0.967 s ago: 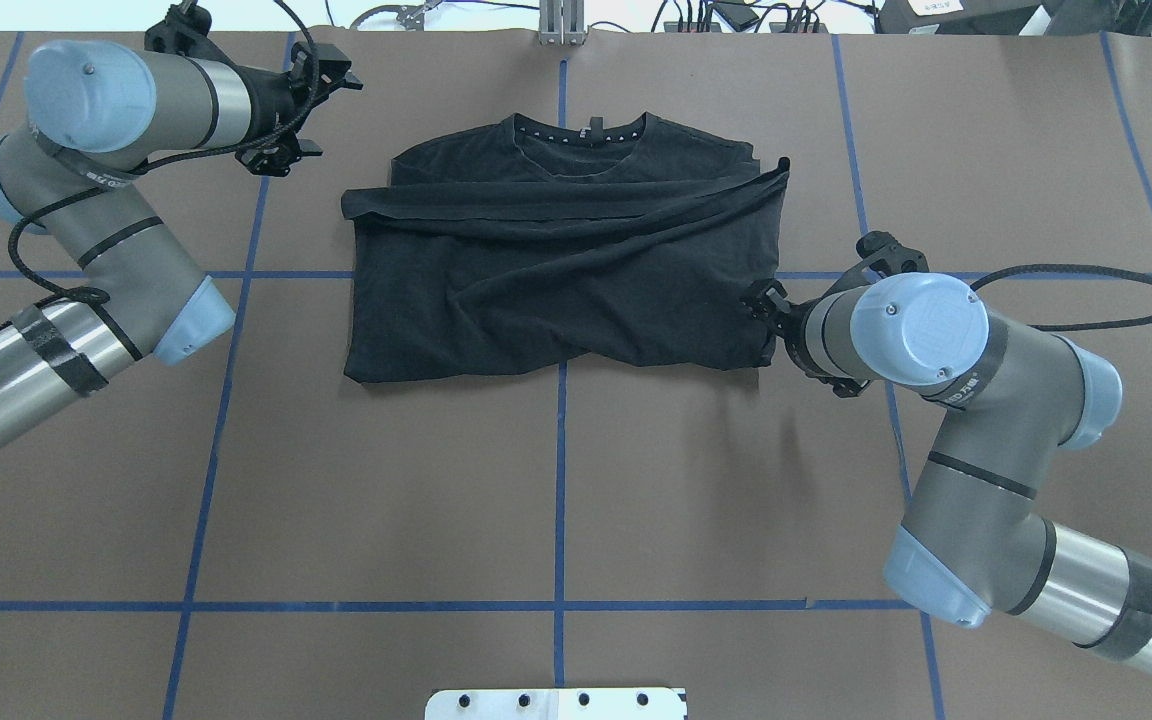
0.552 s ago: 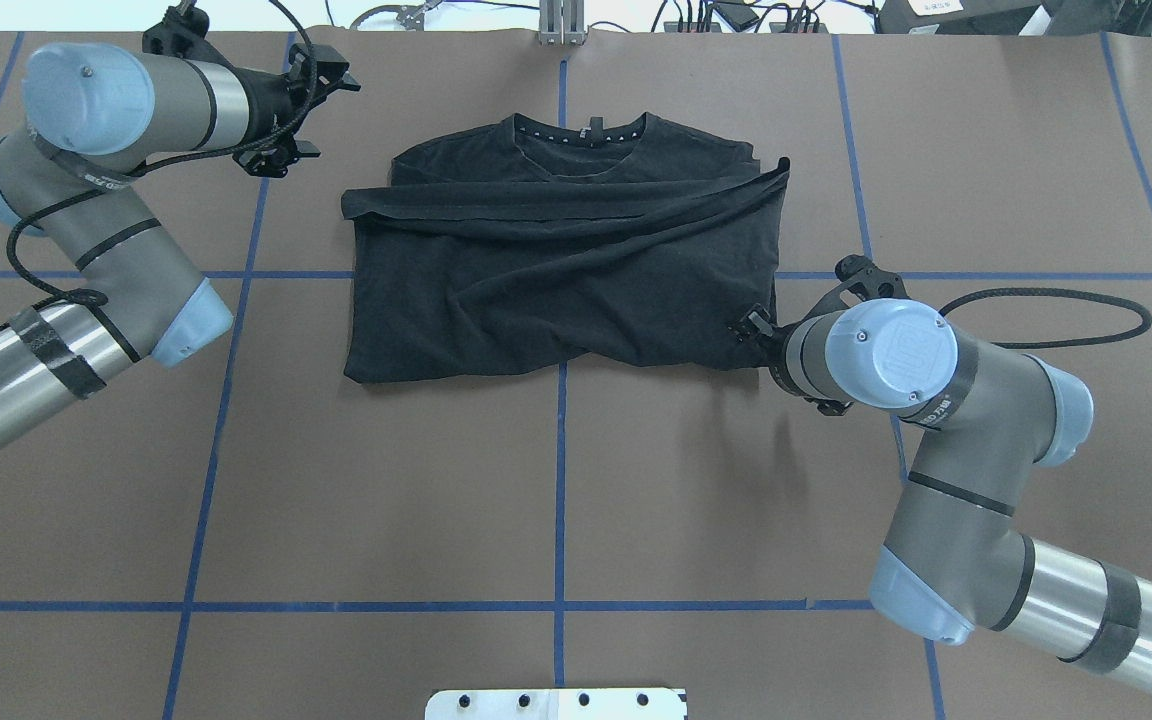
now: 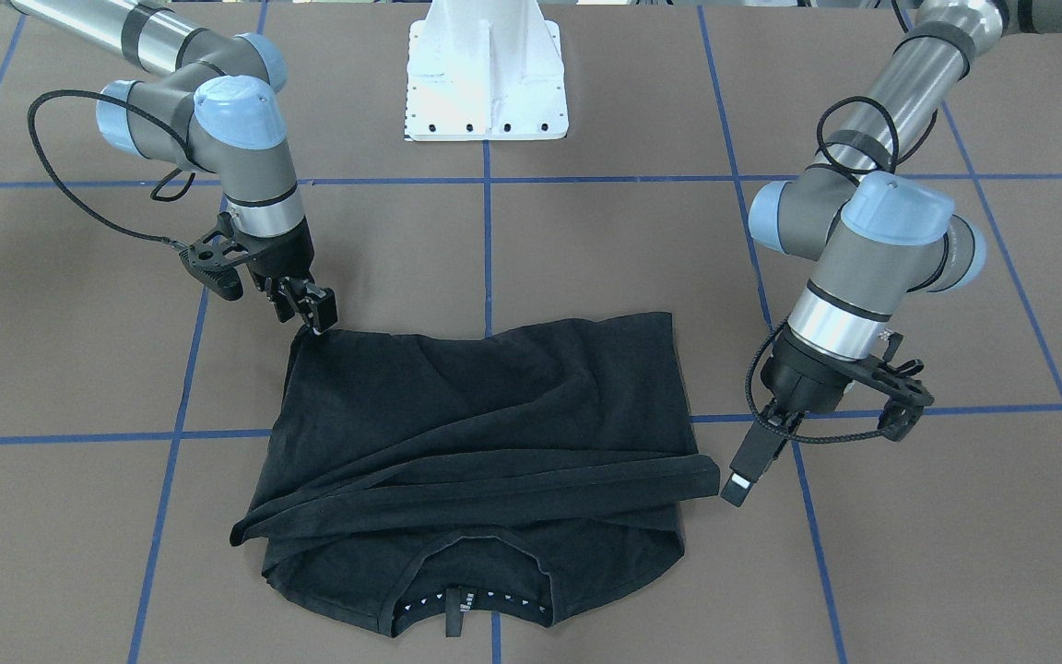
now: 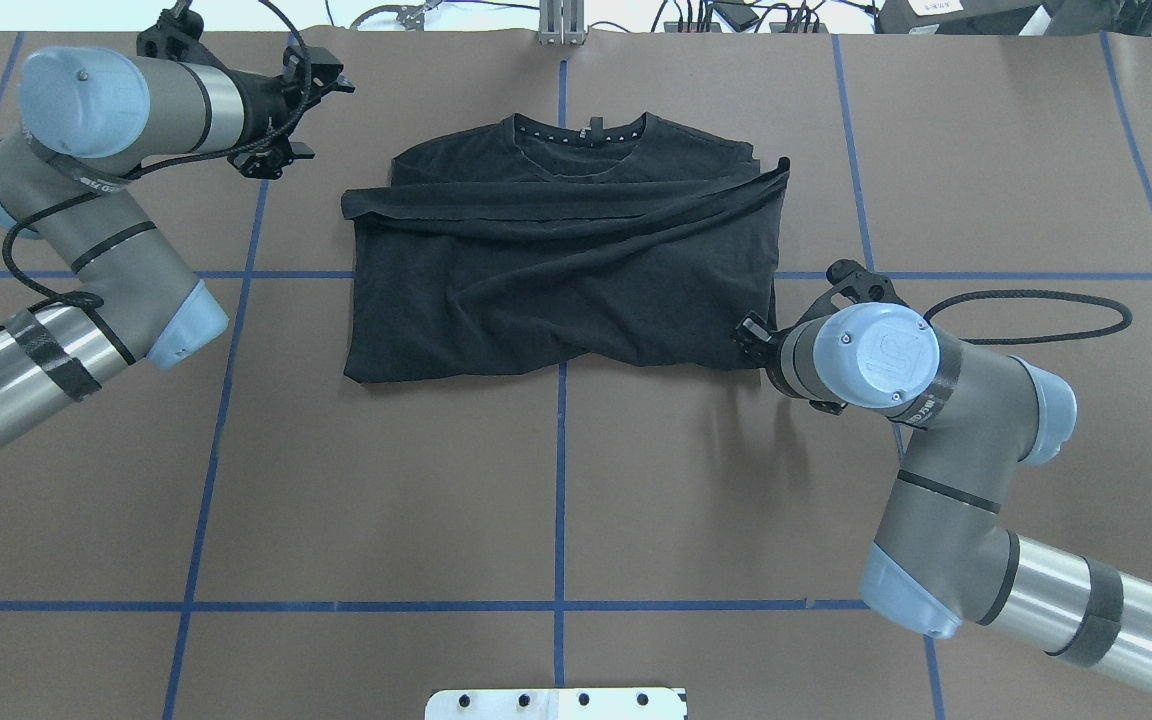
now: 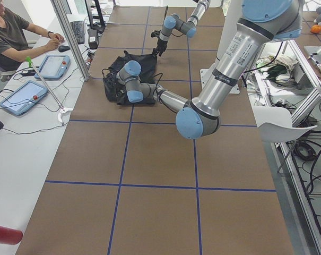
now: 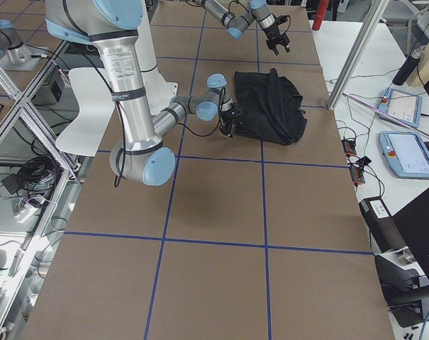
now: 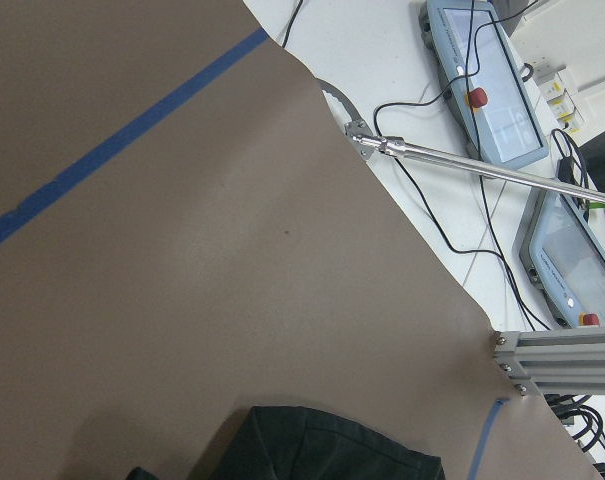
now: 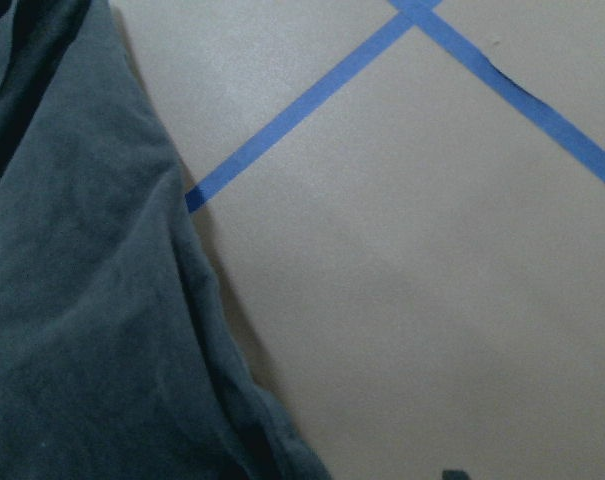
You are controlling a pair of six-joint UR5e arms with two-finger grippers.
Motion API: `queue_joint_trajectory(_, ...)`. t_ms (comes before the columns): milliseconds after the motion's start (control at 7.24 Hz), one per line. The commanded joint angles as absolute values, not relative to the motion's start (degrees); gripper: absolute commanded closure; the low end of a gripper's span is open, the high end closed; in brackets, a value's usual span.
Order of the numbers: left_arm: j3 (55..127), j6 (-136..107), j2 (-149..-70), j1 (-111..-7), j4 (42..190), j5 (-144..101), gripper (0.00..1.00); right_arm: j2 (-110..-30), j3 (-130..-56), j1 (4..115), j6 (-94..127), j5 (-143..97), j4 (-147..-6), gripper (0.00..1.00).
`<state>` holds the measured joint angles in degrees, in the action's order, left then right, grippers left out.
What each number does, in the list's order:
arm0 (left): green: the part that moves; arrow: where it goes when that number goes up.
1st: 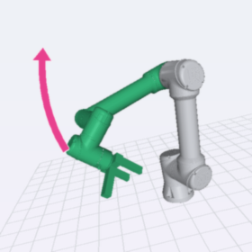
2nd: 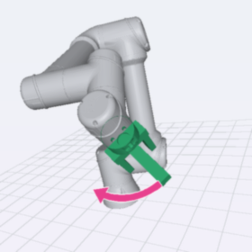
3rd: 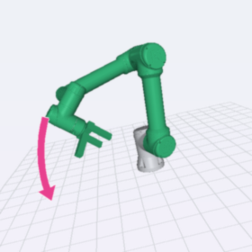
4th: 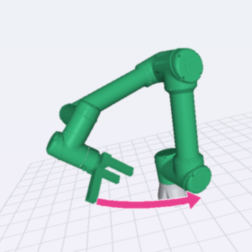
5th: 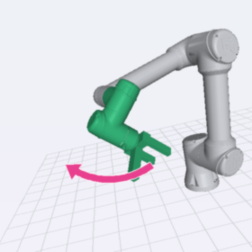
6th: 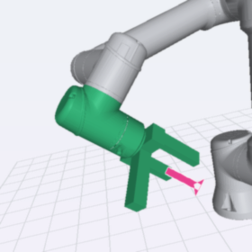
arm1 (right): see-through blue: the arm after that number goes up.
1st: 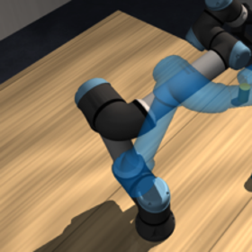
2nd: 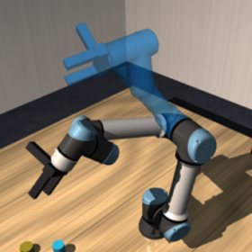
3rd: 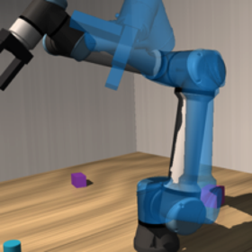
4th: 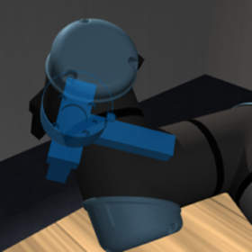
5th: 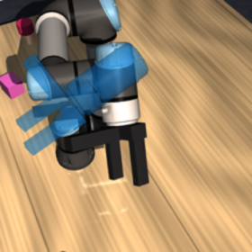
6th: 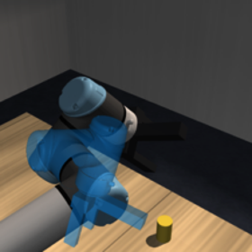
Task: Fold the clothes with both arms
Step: 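Lower the right gripper to the folded shirt's nearest corner and grasp it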
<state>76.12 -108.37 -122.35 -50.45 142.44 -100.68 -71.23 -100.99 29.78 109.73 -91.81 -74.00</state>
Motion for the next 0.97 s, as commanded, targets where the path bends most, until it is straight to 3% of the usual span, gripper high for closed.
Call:
queue_joint_trajectory(0,76.2,-108.37,-122.08,-50.45,142.47,-100.63,0.0,-70.58,-101.07,30.67,107.68,-92.28,-74.09,1.0)
queue_joint_trajectory(414,77.08,-108.46,-121.82,-50.54,142.38,-100.63,0.0,-71.36,-103.51,32.95,105.29,-96.48,-74.7,1.0)
queue_joint_trajectory(829,78.91,-108.9,-120.25,-50.45,142.38,-100.63,0.0,-84.33,-119.92,34.9,102.92,-104.06,-74.79,1.0)
